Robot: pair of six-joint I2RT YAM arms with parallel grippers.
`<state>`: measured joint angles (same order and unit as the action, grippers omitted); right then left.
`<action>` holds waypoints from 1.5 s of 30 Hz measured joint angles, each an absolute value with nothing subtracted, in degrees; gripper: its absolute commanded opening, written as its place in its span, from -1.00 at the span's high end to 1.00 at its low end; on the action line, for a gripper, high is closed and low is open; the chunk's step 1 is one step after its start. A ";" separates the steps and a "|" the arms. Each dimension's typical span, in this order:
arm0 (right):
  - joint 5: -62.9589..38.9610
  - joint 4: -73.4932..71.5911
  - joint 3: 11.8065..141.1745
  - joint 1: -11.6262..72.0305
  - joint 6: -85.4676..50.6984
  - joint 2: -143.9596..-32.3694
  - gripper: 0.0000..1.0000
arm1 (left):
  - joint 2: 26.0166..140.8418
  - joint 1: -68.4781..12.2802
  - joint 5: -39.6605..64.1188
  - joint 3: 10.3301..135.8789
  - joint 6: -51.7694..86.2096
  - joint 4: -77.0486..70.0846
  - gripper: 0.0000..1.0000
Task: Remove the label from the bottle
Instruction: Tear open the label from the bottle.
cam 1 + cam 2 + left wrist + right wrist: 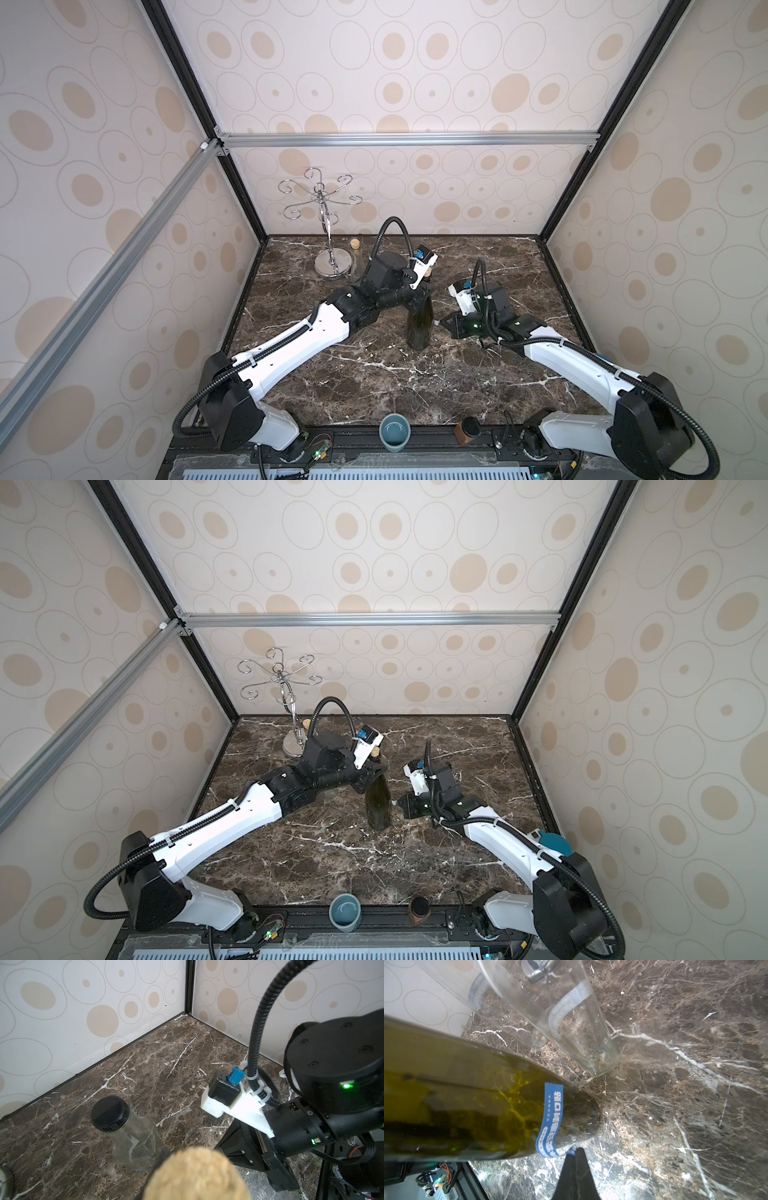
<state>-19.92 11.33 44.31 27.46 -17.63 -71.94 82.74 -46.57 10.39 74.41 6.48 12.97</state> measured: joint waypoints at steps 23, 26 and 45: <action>-23.77 13.74 46.74 25.10 -15.42 -74.35 1.00 | 83.05 -46.81 13.02 74.72 6.09 13.02 0.76; -24.10 14.15 46.83 24.77 -15.20 -74.46 1.00 | 83.11 -46.83 13.96 74.78 5.80 13.06 0.76; -25.02 15.88 46.81 22.79 -14.85 -73.34 1.00 | 84.14 -47.37 16.91 75.77 3.84 13.39 0.76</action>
<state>-25.02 15.88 46.81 22.79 -14.85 -73.34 84.14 -47.37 16.91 75.77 3.84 13.39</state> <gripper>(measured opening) 0.045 0.306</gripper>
